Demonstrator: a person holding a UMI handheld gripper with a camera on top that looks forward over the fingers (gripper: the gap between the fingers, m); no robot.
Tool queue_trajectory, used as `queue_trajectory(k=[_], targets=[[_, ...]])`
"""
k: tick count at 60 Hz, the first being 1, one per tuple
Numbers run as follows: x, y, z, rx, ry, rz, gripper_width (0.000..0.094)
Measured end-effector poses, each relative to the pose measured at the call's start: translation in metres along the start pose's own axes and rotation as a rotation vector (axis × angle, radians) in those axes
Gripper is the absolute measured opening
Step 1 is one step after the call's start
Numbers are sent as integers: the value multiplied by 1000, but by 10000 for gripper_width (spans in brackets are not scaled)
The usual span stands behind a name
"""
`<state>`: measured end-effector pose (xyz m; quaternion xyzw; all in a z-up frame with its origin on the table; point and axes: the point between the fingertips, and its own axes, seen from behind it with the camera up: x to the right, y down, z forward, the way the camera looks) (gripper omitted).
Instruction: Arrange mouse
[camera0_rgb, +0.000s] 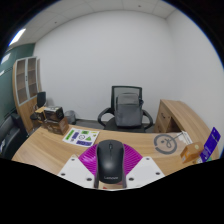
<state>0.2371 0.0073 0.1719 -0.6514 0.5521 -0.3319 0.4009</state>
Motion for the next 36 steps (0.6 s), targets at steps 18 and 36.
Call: queue_trajectory(k=[18,36], targets=[[-78,161,65,-206,-64,-30,312],[-78,177,54,-233,-35,-69,881]])
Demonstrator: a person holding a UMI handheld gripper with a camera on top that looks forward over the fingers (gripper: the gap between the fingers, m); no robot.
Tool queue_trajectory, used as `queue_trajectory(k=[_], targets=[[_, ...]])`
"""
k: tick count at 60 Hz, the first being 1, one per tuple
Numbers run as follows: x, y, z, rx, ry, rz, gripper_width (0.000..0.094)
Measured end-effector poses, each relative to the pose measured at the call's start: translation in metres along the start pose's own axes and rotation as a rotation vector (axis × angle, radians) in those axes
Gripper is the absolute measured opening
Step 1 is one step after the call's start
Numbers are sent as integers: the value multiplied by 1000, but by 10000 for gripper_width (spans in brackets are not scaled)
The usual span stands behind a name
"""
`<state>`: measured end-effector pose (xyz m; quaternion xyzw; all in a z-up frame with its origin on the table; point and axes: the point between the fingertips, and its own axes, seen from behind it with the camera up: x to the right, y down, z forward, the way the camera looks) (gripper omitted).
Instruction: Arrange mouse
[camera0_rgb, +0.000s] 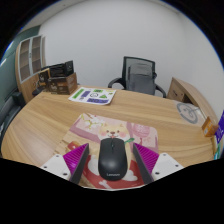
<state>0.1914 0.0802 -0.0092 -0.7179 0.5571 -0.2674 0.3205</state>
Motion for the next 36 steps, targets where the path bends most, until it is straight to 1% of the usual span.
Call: queue_trajectory(k=[2,3,7,11,17,25,36], targets=[[1,-6,-8,8,-3,1,836],[4,-9,-14,15,3,1,832],[11,-27,-45,46,27,-7,875],[19,-43,-87,72,46,-1,874],[26,-58,-159,96,40,25,873],[46,-59,-250,122,79,16,872],[75,-30,-349,143,139,1,872]])
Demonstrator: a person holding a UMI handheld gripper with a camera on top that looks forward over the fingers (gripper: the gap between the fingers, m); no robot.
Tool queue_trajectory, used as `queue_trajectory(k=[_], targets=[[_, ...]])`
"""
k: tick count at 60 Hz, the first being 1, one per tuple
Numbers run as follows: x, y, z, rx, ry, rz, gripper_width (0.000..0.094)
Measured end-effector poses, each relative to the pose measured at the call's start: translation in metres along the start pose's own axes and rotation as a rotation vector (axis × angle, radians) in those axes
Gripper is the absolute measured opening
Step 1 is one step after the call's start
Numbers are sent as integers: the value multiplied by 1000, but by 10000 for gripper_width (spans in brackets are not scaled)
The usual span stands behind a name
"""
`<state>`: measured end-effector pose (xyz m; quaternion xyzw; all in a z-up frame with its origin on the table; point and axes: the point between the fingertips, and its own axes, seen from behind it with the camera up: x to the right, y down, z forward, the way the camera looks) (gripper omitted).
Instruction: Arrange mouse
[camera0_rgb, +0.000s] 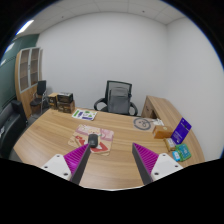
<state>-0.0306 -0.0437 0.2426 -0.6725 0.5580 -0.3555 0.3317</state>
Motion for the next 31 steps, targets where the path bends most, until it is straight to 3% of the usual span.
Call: queue_trajectory(k=[31], targets=[[69,75,-125,-14,63,43,867]])
